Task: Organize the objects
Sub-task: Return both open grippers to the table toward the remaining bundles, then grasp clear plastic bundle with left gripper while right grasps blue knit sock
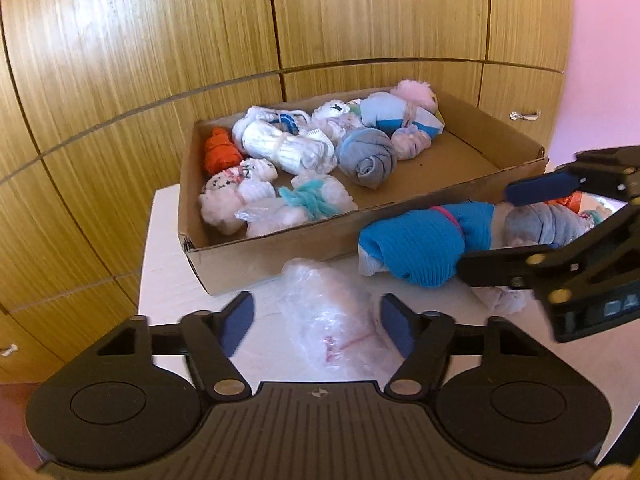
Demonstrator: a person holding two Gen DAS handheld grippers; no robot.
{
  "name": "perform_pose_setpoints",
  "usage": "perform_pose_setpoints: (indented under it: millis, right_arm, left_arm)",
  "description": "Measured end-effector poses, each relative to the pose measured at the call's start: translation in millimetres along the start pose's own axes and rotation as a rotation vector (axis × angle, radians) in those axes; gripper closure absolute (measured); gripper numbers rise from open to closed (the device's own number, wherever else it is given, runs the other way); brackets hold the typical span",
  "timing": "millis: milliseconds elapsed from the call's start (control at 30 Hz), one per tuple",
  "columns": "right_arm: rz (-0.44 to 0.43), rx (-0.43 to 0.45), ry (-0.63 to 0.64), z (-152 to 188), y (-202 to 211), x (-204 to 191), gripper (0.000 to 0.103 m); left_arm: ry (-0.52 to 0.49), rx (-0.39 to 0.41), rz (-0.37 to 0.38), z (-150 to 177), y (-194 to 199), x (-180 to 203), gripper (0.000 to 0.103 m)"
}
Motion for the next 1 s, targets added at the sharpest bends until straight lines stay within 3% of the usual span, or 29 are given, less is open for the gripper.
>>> perform_pose_setpoints:
  millis: [200, 467, 767, 1000]
  right_arm:
    - [-0.024, -0.027, 0.037, -2, -14, -4, 0.028]
    - [-0.056, -0.035, 0.092, -2, -16, -10, 0.039]
    - [-0.077, 0.034, 0.044, -3, 17, -11, 0.039]
    - [-0.059, 0.080, 0.049, -19, 46, -2, 0.039]
  left_arm:
    - [0.001, -0.030, 0.031, 5, -4, -9, 0.054]
    - [-0.005, -0.023, 0.057, 7, -6, -15, 0.058]
    - [-0.031, -0.008, 0.043, 4, 7, -15, 0.059]
    - [-0.063, 0.024, 0.069, -21, 25, -8, 0.061]
Point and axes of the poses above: each gripper's, at about its wrist camera, not at the fingertips, and y roughly against the way its jaws point, x to its right, z to its underside, the point moved 1 cm from there along -y, roughly the way its jaws point, and after that the axes turned 1 degree about -y, right-handed, at the moved point
